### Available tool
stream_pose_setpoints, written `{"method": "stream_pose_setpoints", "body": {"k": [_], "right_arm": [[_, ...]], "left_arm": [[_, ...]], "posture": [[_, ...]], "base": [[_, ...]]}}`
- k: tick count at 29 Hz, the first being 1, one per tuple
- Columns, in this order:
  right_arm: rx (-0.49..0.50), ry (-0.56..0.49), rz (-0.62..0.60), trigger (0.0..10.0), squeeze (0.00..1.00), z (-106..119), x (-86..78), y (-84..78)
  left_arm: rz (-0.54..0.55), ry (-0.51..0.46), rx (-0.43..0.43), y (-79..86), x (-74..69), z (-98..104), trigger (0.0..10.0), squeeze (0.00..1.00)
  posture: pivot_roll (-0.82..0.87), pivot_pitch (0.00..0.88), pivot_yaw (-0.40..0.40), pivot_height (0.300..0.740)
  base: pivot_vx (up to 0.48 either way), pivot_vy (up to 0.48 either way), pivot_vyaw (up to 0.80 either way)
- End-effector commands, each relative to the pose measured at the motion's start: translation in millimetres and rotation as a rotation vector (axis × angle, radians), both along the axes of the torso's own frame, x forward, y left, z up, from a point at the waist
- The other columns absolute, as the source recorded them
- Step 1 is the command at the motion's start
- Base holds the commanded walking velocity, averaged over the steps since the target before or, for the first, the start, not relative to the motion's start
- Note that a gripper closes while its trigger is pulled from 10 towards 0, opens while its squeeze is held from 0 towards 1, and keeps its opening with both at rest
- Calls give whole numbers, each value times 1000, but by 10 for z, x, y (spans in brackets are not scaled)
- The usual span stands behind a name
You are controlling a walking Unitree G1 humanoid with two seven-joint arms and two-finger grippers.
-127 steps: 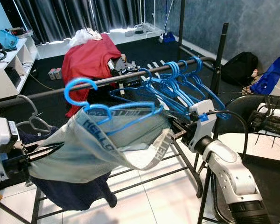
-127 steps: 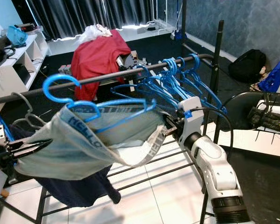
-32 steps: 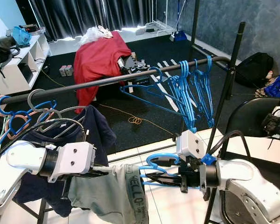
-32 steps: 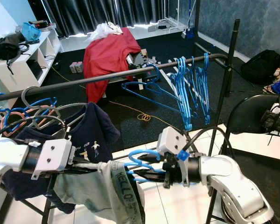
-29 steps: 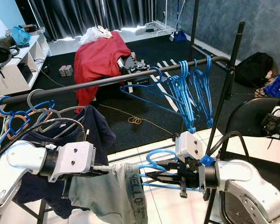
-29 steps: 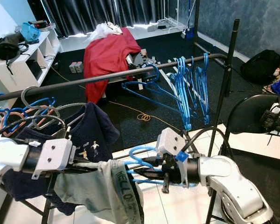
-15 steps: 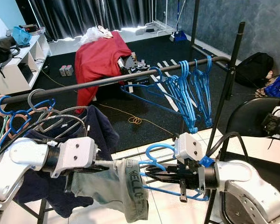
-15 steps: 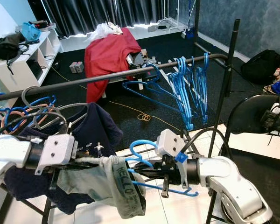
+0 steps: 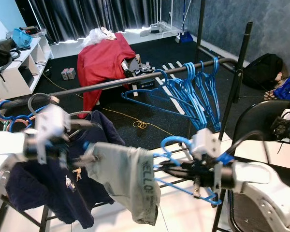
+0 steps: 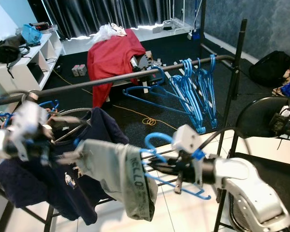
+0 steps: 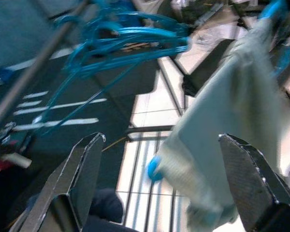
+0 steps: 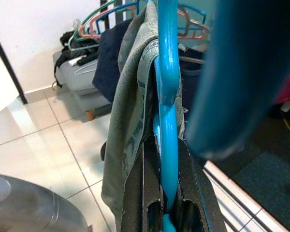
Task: Hang hanger
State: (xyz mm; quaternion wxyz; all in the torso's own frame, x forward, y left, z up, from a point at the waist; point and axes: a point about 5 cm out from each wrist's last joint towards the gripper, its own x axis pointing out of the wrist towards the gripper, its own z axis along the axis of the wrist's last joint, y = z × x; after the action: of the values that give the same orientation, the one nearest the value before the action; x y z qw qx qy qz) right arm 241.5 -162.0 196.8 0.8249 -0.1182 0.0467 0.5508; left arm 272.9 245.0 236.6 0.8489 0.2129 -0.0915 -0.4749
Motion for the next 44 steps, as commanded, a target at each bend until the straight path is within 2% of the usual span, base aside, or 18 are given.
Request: {"method": "stream_pose_setpoints", "body": {"k": [1, 2, 3, 4, 6, 7, 10, 21, 24, 25, 29, 38, 39, 44], "right_arm": [[34, -16, 10, 0, 0, 86, -14, -7], [56, -32, 10, 0, 0, 150, -15, -23], [69, -42, 10, 0, 0, 188, -15, -29], [76, -51, 10, 0, 0, 215, -12, -34], [79, -58, 7, 0, 0, 230, -7, -37], [79, -64, 0, 0, 0, 238, 6, -43], [79, -67, -5, 0, 0, 237, 22, -44], [81, -64, -8, 0, 0, 239, 40, -44], [85, -63, -5, 0, 0, 234, 44, -22], [90, -62, -3, 0, 0, 233, 41, -11], [91, -61, -1, 0, 0, 232, 39, -9], [90, -61, 0, 0, 0, 236, 39, -9], [89, -60, -1, 0, 0, 238, 40, -10], [91, -59, -1, 0, 0, 240, 35, -6]], "left_arm": [[80, -15, -65, 123, 41, -13, 10000, 1000], [134, -7, -108, 183, 60, -81, 10000, 1000], [158, -1, -133, 200, 65, -131, 10000, 624], [165, 15, -164, 189, 58, -184, 10000, 0], [156, 35, -187, 160, 38, -243, 10000, 0], [122, 102, -203, 78, -24, -386, 10000, 0], [82, 169, -218, -17, -89, -537, 10000, 0], [52, 192, -261, -76, -110, -610, 10000, 0], [45, 213, -287, -187, -108, -652, 10000, 0], [44, 241, -292, -288, -102, -711, 10000, 0], [36, 249, -298, -395, -101, -760, 10000, 0], [46, 260, -319, -487, -75, -800, 10000, 0], [57, 261, -327, -480, -62, -800, 0, 0], [69, 247, -320, -407, -58, -742, 0, 0]], "posture": [[-137, 0, 108, 740], [-137, 0, 108, 740], [-137, 0, 108, 740], [-141, 0, 105, 740], [-142, 0, 105, 740], [-140, 0, 104, 740], [-135, 0, 102, 740], [-133, 0, 100, 740], [-130, 0, 100, 740], [-130, 0, 104, 740], [-133, 0, 101, 740], [-135, 0, 96, 740], [-135, 0, 96, 740], [-134, 0, 97, 740]], "base": [[0, 0, 0], [0, 0, 0], [0, 0, 0], [0, 0, 0], [0, 0, 0], [0, 0, 0], [0, 0, 0], [0, 0, 0], [0, 0, 0], [0, 0, 0], [0, 0, 0], [0, 0, 0], [0, 0, 0], [0, 0, 0]]}}
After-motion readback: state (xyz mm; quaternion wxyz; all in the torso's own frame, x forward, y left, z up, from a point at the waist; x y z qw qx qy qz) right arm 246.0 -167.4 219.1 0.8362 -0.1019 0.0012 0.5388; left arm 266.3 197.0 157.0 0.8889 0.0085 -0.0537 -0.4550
